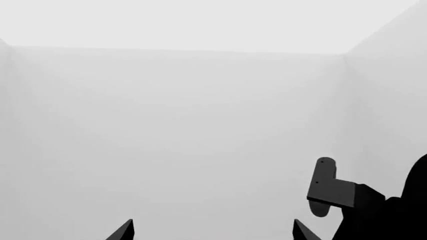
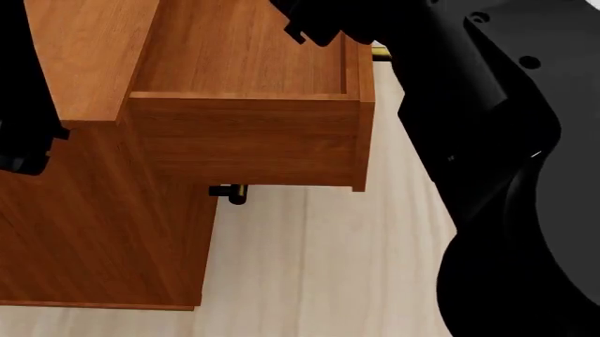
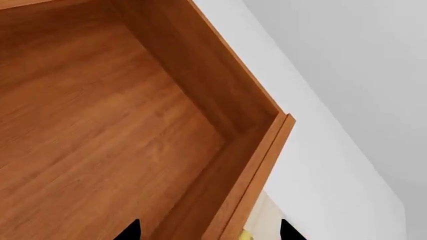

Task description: Close the bottom drawer of the cabinet and open the top drawer.

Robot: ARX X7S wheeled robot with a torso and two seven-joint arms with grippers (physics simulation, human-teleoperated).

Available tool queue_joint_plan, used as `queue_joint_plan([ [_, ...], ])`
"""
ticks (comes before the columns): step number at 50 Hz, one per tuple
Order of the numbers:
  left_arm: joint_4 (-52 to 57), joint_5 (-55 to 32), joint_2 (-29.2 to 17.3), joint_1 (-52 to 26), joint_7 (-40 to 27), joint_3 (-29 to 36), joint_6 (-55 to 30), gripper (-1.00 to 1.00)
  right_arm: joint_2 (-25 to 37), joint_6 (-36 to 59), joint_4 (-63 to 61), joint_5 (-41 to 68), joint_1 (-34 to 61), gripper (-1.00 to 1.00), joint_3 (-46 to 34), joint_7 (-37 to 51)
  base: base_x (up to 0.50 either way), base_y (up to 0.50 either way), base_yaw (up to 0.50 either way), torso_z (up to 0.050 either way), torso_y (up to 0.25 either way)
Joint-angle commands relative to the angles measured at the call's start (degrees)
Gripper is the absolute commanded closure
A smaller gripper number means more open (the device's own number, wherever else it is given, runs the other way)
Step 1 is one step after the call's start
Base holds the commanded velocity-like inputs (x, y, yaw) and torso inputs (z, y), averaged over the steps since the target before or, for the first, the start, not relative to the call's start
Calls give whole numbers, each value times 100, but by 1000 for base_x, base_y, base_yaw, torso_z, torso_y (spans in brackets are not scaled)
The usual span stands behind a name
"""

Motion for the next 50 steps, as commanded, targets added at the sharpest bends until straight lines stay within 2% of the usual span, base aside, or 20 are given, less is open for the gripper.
queue_joint_plan([
  [1,-31,6,-10,9,8,7,39,-100,2,-15,155,-311,-171,-100,14,-119,0,0,0,0,0],
  [27,-53,-19,-31,33,-7,-11,110,-100,3,-43,666,-1059,-263,-100,230,-378,0,0,0,0,0],
  [50,-78,-21,-28,56,-10,11,180,-100,252,252,684,-2853,-318,-100,1634,-575,0,0,-1,0,0],
])
